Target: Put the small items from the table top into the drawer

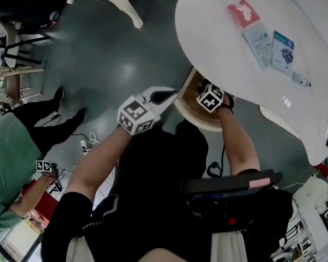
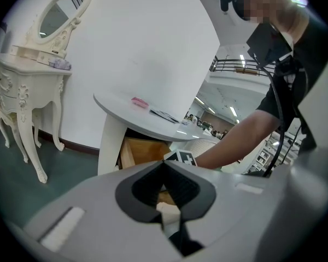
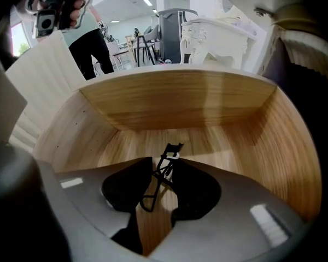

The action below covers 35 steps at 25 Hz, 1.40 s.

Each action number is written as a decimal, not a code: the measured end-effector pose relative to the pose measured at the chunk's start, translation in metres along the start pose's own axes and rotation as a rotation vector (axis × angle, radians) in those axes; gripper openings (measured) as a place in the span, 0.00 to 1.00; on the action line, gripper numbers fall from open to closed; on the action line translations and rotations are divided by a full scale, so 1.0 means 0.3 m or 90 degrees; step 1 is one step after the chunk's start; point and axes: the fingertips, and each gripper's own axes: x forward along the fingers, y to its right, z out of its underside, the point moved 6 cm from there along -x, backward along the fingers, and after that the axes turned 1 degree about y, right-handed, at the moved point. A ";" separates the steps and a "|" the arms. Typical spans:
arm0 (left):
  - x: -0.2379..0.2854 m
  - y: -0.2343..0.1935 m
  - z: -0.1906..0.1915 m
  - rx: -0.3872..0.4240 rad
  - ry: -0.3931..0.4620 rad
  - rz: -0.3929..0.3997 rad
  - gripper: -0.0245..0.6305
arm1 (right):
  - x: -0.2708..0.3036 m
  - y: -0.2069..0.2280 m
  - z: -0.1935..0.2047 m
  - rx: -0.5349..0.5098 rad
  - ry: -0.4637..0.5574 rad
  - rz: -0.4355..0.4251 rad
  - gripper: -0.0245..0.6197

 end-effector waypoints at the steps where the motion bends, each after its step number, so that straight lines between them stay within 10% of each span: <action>1: -0.007 -0.003 0.000 0.000 0.000 -0.003 0.04 | 0.002 -0.001 -0.003 0.002 -0.004 0.004 0.23; 21: -0.090 0.054 -0.074 0.026 -0.015 -0.003 0.04 | -0.117 -0.043 -0.012 0.044 -0.002 0.029 0.35; 35: -0.144 0.156 -0.184 0.043 0.033 -0.023 0.04 | -0.392 -0.153 -0.094 0.018 0.073 0.049 0.17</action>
